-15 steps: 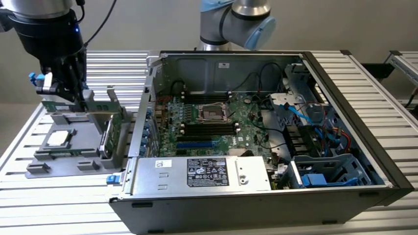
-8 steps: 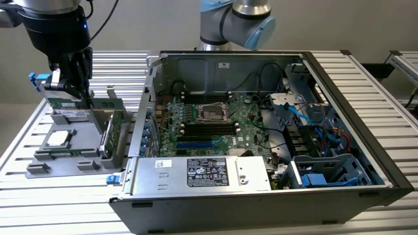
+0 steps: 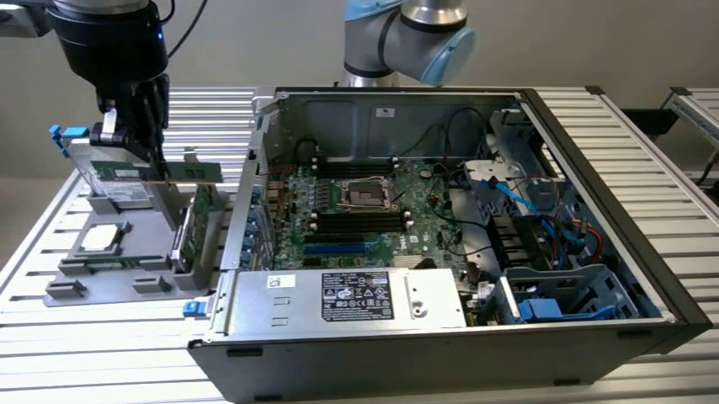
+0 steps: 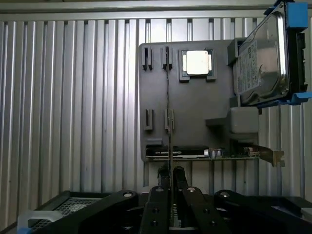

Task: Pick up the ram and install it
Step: 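Pick up the ram and move it above insertion slot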

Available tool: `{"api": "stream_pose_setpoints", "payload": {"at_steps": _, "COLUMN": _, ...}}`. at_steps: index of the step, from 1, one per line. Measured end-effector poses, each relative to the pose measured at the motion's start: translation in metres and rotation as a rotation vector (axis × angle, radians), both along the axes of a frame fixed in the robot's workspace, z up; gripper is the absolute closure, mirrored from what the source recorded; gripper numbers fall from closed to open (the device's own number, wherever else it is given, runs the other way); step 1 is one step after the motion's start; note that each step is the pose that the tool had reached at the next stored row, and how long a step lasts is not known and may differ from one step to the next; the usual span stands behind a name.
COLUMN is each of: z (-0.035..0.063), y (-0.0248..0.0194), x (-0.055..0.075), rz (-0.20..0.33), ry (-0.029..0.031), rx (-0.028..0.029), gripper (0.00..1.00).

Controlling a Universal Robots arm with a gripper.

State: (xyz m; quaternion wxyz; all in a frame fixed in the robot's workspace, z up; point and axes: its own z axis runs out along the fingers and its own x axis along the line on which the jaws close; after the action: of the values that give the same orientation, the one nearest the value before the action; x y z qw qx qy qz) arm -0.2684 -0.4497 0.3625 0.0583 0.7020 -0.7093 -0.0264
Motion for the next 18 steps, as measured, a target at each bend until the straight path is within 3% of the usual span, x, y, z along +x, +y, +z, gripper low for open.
{"api": "stream_pose_setpoints", "payload": {"at_steps": 18, "z": 0.0118, "y": 0.0099, "x": 0.029, "rz": 0.0, "ry": 0.0113, "rx": 0.0001, "gripper": 0.84}}
